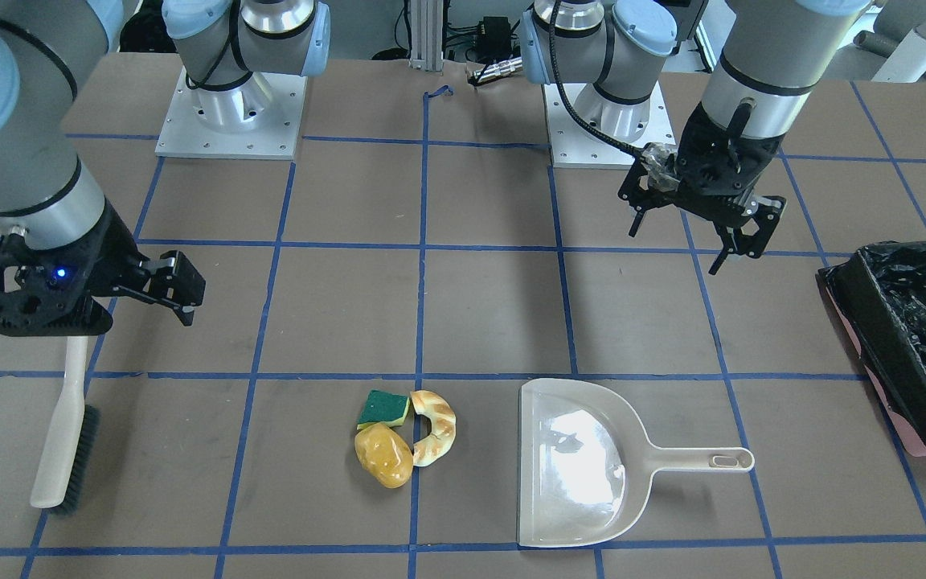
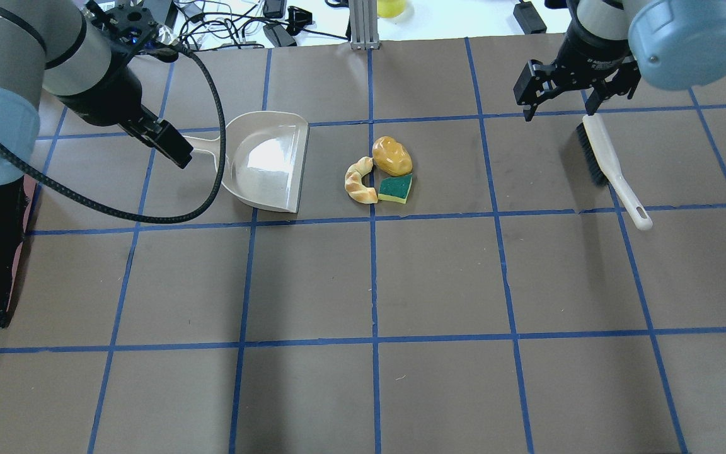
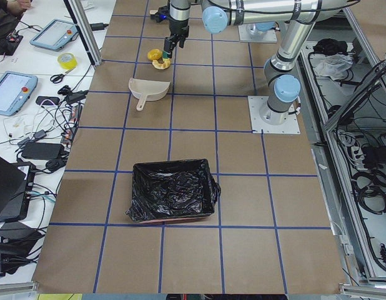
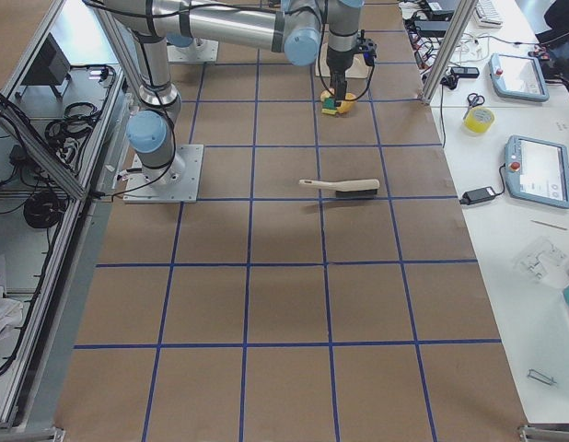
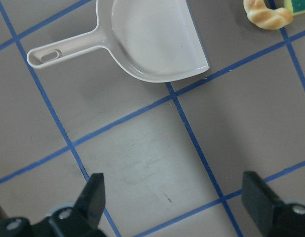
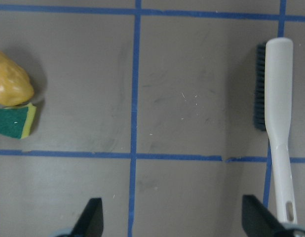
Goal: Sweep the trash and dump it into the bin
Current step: 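Lower the left gripper to the dustpan while the right descends to the brush, then close the left gripper on the dustpan handle while the right grasps the brush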
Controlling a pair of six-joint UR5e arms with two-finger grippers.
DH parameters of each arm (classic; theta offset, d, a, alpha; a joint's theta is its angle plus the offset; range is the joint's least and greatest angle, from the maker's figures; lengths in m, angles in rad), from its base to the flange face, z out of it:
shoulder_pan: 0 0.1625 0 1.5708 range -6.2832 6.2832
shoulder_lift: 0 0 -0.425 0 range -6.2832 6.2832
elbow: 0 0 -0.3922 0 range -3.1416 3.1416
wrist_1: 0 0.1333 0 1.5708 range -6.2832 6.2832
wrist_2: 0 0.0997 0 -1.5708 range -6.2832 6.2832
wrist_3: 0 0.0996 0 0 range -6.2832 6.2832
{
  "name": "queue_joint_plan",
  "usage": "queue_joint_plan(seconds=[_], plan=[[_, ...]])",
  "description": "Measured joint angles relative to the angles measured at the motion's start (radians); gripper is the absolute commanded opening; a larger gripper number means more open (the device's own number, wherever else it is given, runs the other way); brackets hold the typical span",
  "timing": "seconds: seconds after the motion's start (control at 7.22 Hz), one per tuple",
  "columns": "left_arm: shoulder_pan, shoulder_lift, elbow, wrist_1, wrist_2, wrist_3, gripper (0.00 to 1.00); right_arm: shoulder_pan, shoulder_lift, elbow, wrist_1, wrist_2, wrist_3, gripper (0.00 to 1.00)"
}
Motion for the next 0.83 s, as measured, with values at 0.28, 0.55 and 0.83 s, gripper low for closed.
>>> queue_joint_plan(seconds=[0.28,0.55,0.83], plan=[[0.027,-0.086,0.005,0.051,0.003,0.265,1.00,-0.109,0.040,0.156,-0.171,-0.018,-0.152,1.00],[0.046,-0.184,0.009,0.180,0.030,0.512,1.00,-0.185,0.051,0.263,-0.284,-0.065,-0.285,0.99],[0.052,-0.295,0.043,0.286,0.080,0.738,1.00,-0.234,0.061,0.303,-0.300,-0.101,-0.339,0.93]])
